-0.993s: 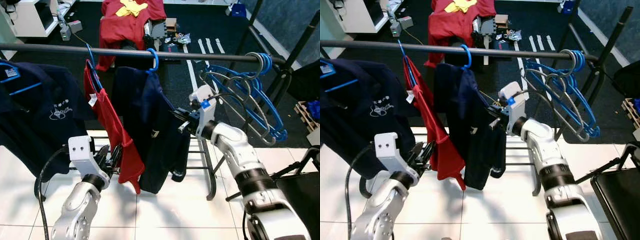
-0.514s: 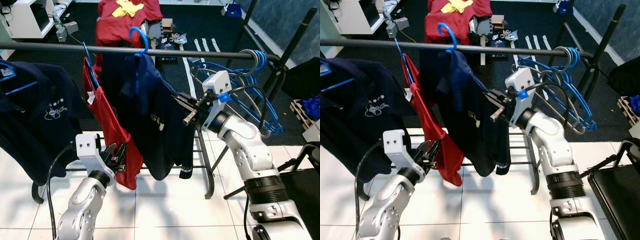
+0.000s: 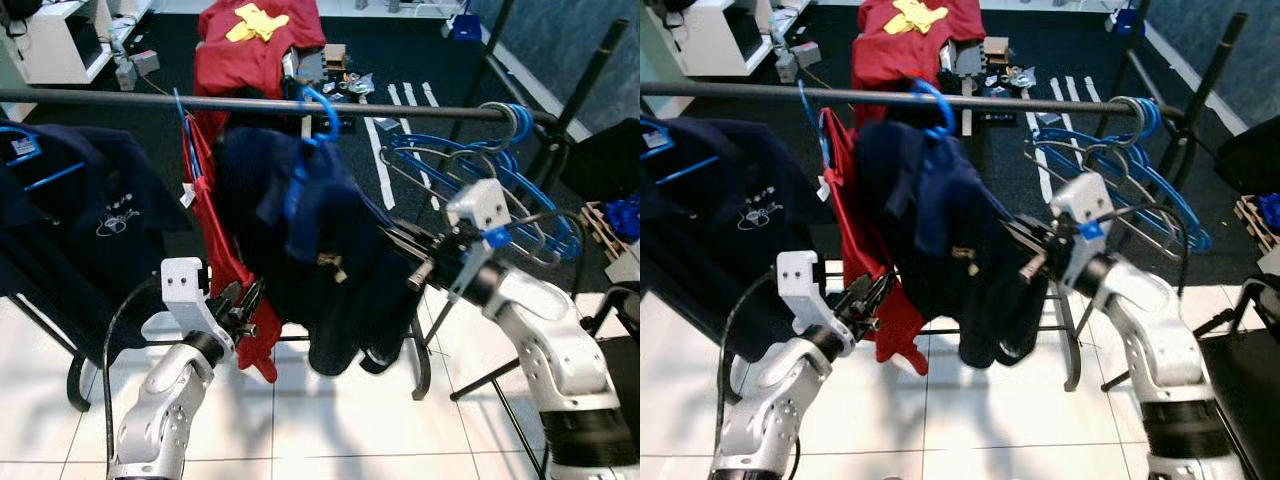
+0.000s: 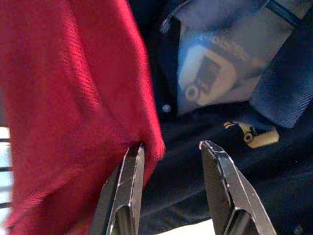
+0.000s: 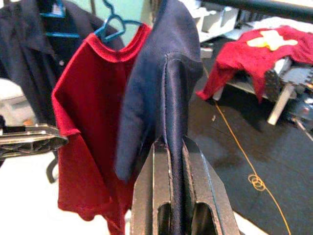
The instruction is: Hang hanger
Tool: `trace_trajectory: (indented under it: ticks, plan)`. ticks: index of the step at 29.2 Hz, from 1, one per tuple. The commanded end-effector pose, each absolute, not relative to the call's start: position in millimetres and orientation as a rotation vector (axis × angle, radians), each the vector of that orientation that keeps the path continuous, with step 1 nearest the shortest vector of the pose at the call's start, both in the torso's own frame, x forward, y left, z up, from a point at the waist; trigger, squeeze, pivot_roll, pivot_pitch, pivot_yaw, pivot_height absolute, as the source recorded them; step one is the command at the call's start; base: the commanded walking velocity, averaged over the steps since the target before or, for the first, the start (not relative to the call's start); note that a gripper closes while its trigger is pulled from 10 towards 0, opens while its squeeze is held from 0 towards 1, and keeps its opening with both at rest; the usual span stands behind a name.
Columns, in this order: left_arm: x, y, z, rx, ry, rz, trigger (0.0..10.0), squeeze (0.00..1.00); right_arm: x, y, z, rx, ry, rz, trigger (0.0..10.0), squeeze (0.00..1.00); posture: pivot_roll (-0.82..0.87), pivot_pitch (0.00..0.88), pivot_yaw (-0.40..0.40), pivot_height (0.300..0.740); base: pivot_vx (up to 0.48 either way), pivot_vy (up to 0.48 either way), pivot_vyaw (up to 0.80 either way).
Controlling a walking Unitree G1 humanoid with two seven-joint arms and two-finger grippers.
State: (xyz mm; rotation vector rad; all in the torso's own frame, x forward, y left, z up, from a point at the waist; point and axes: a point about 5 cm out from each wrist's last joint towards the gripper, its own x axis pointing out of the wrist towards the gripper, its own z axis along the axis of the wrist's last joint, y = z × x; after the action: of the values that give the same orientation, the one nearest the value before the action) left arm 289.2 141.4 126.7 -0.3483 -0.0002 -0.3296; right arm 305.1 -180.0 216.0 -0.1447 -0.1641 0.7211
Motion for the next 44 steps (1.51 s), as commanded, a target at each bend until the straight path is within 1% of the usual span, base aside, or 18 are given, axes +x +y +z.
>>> trace_trajectory:
  ticks: [1,2,5,6,9,10,11,12,14,16,19,21,38,39,40,41,43,44]
  plan:
    - [288,143,120,-0.353,0.034,-0.338,10.0,0.00,302,-182,222,-0.126,-0.204,0.708,0.0,0.00,-0.06,0.119,0.003,0.740,0.000,0.000,0.00]
    - [290,145,118,-0.364,0.051,-0.344,10.0,0.00,294,-186,202,-0.060,-0.159,0.662,0.0,0.00,-0.06,0.119,0.002,0.740,0.000,0.000,0.00]
    - [290,145,118,-0.364,0.051,-0.344,10.0,0.00,294,-186,202,-0.060,-0.159,0.662,0.0,0.00,-0.06,0.119,0.002,0.740,0.000,0.000,0.00]
    - [291,147,117,-0.371,0.064,-0.346,10.0,0.00,283,-186,178,-0.003,-0.098,0.635,0.0,0.00,-0.06,0.117,-0.001,0.740,0.000,0.000,0.00]
    - [291,147,117,-0.371,0.064,-0.346,10.0,0.00,283,-186,178,-0.003,-0.098,0.635,0.0,0.00,-0.06,0.117,-0.001,0.740,0.000,0.000,0.00]
    - [292,148,115,-0.372,0.077,-0.364,10.0,0.00,268,-182,155,0.027,-0.019,0.647,10.0,0.00,-0.07,0.114,0.002,0.740,0.000,0.000,0.00]
    - [292,148,115,-0.372,0.077,-0.364,10.0,0.00,268,-182,155,0.027,-0.019,0.647,10.0,0.00,-0.07,0.114,0.002,0.740,0.000,0.000,0.00]
    - [293,149,115,-0.368,0.086,-0.390,10.0,0.00,259,-180,140,0.064,0.036,0.648,10.0,0.00,-0.07,0.107,0.006,0.740,0.000,0.000,0.00]
    - [294,148,114,-0.356,0.091,-0.411,10.0,0.00,255,-181,126,0.103,0.092,0.634,10.0,0.00,-0.07,0.109,0.006,0.740,0.000,0.000,0.00]
    - [294,148,114,-0.356,0.091,-0.411,10.0,0.00,255,-181,126,0.103,0.092,0.634,10.0,0.00,-0.07,0.109,0.006,0.740,0.000,0.000,0.00]
    - [296,149,112,-0.363,0.091,-0.421,10.0,0.00,252,-181,114,0.243,0.127,0.604,10.0,0.00,-0.05,0.125,0.005,0.740,0.000,0.000,-0.80]
    - [296,150,112,-0.373,0.088,-0.418,10.0,0.00,252,-181,114,0.266,0.124,0.604,10.0,0.00,-0.04,0.130,-0.001,0.740,0.000,0.000,-0.80]
    - [297,159,118,-0.361,0.054,-0.456,10.0,0.00,243,-165,122,0.281,0.125,0.761,10.0,0.00,-0.03,0.139,0.009,0.740,0.000,0.000,-0.05]
    - [297,161,131,-0.318,-0.002,-0.520,10.0,0.00,240,-165,131,0.285,0.107,0.821,10.0,0.00,-0.03,0.137,0.011,0.740,0.000,0.000,0.00]
    - [297,161,131,-0.318,-0.002,-0.520,10.0,0.00,240,-165,131,0.285,0.107,0.821,10.0,0.00,-0.03,0.137,0.011,0.740,0.000,0.000,0.00]
    - [297,165,149,-0.281,-0.064,-0.590,10.0,0.00,236,-167,144,0.292,0.079,0.882,10.0,0.00,-0.03,0.136,0.012,0.740,0.000,0.000,0.00]
    - [297,165,149,-0.281,-0.064,-0.590,10.0,0.00,236,-167,144,0.292,0.079,0.882,10.0,0.00,-0.03,0.136,0.012,0.740,0.000,0.000,0.00]
    - [298,170,172,-0.255,-0.138,-0.666,10.0,0.00,231,-173,161,0.281,0.042,0.946,10.0,0.00,-0.03,0.135,0.014,0.740,0.000,0.000,0.00]
